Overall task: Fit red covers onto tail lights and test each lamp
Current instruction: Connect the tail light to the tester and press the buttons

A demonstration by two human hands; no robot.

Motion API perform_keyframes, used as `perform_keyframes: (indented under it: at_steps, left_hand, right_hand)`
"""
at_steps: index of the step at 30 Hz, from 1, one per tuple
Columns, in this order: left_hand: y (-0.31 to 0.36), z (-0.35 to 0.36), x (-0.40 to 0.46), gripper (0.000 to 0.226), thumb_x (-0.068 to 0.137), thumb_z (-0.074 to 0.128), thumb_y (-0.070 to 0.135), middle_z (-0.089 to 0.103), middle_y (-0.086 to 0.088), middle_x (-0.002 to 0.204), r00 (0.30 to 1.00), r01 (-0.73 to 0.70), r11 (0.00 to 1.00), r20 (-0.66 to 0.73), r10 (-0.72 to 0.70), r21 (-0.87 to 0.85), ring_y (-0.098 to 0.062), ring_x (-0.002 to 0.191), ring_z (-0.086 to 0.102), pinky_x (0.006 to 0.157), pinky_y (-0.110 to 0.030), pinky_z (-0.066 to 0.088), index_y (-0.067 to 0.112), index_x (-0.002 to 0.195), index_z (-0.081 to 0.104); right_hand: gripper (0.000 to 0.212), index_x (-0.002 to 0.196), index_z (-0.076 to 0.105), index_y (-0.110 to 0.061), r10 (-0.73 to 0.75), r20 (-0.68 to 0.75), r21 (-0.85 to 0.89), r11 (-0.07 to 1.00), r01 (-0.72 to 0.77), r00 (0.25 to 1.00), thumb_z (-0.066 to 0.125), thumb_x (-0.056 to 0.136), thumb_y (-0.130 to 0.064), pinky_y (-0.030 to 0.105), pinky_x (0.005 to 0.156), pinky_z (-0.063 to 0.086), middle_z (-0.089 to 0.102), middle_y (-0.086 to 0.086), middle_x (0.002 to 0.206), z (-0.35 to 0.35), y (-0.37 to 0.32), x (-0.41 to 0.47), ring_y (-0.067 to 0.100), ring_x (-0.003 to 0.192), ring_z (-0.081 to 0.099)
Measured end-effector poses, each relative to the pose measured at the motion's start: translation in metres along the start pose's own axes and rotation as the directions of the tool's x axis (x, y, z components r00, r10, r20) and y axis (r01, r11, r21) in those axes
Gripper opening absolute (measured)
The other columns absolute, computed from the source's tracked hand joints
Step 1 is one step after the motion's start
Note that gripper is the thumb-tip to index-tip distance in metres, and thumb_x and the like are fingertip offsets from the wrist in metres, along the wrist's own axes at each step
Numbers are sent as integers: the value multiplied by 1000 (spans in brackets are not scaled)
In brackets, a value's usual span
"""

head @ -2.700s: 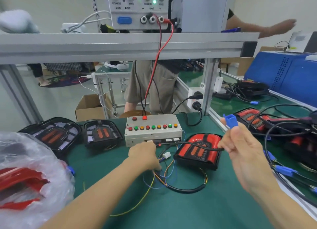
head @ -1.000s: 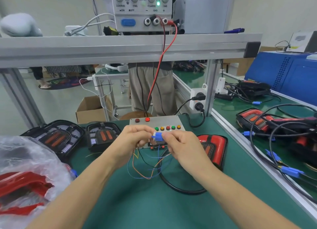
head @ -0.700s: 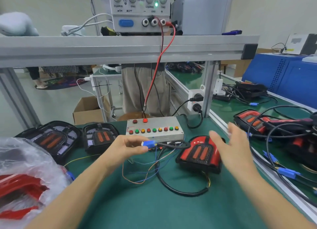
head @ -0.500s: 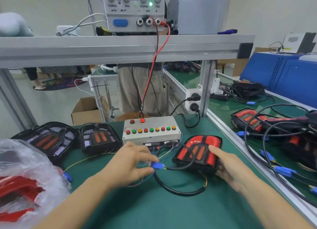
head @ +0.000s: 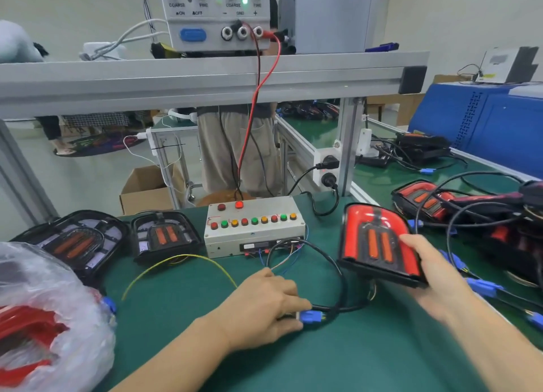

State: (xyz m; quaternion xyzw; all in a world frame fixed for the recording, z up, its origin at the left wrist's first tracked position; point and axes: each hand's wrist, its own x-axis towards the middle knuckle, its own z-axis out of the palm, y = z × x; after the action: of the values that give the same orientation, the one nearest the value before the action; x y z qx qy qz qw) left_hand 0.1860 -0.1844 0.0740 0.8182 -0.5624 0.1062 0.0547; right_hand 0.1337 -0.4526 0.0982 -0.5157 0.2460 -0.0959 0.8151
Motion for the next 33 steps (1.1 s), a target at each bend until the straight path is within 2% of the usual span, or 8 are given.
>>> perform_keyframes:
  at_steps: [6, 13, 16, 19, 21, 24, 27, 33]
  left_hand:
    - [3, -1, 1, 37, 90, 51, 51, 63, 5, 95, 999, -36, 997, 35, 34, 66, -17, 85, 58, 81, -28, 40, 28, 117, 62]
    - [-13, -20, -11, 46, 87, 44, 59, 69, 9, 97, 954, 249, 941, -108, -279, -231, -10, 92, 59, 86, -28, 39, 25, 103, 73]
    - [-55, -29, -18, 21, 89, 59, 28, 70, 2, 98, 705, 570, 768, -306, -639, -291, -19, 98, 59, 88, -33, 43, 17, 99, 74]
    - [-90, -35, -31, 29, 89, 57, 12, 62, -5, 112, 482, 817, 521, -202, -852, -247, -26, 107, 53, 91, -36, 42, 18, 115, 67]
    - [-96, -33, -37, 35, 86, 56, 9, 60, -4, 118, 541, 811, 566, -176, -822, -148, -25, 109, 50, 93, -36, 41, 19, 119, 65]
    - [-81, -25, -32, 39, 83, 54, 3, 61, 1, 121, 756, 631, 768, -138, -640, -107, -22, 115, 50, 98, -33, 39, 18, 116, 67]
    - [-69, -16, -18, 39, 87, 51, 4, 61, 4, 125, 813, 566, 812, -68, -578, -141, -17, 120, 48, 103, -27, 35, 20, 118, 67]
    - [-95, -24, -20, 42, 84, 44, -3, 62, -5, 119, 420, 804, 464, -196, -886, -372, -24, 115, 51, 97, -37, 42, 19, 109, 70]
  right_hand:
    - [23, 102, 70, -13, 32, 25, -181, 983, -27, 999, 58, 93, -30, 35, 70, 51, 77, 9, 85, 14, 25, 3, 21, 69, 69]
    - [22, 99, 69, -11, 3, -38, -214, 977, -11, 999, 59, 92, -29, 32, 63, 51, 76, 6, 74, 6, 32, 5, 16, 58, 69]
    - [19, 96, 69, -11, -10, -68, -224, 975, -5, 998, 61, 91, -28, 34, 64, 51, 76, 6, 72, 6, 33, 7, 19, 62, 68]
    - [16, 92, 68, -12, -27, -108, -221, 975, 3, 994, 63, 89, -27, 34, 63, 50, 74, 4, 65, 5, 32, 7, 21, 63, 66]
    - [16, 90, 68, -11, -39, -116, -230, 973, 11, 992, 64, 88, -26, 34, 62, 50, 73, 5, 63, 2, 31, 7, 23, 61, 66]
    - [13, 87, 68, -12, -42, -113, -224, 975, 16, 993, 65, 87, -25, 34, 61, 50, 73, 5, 63, 0, 31, 6, 20, 54, 66]
    - [13, 91, 69, -13, -37, -73, -205, 978, 21, 997, 65, 87, -25, 34, 62, 49, 75, 7, 68, 1, 30, 7, 23, 64, 67]
    - [17, 95, 71, -13, -21, 5, -146, 989, 21, 1000, 62, 89, -26, 37, 72, 52, 77, 10, 83, -6, 33, 13, 21, 61, 69]
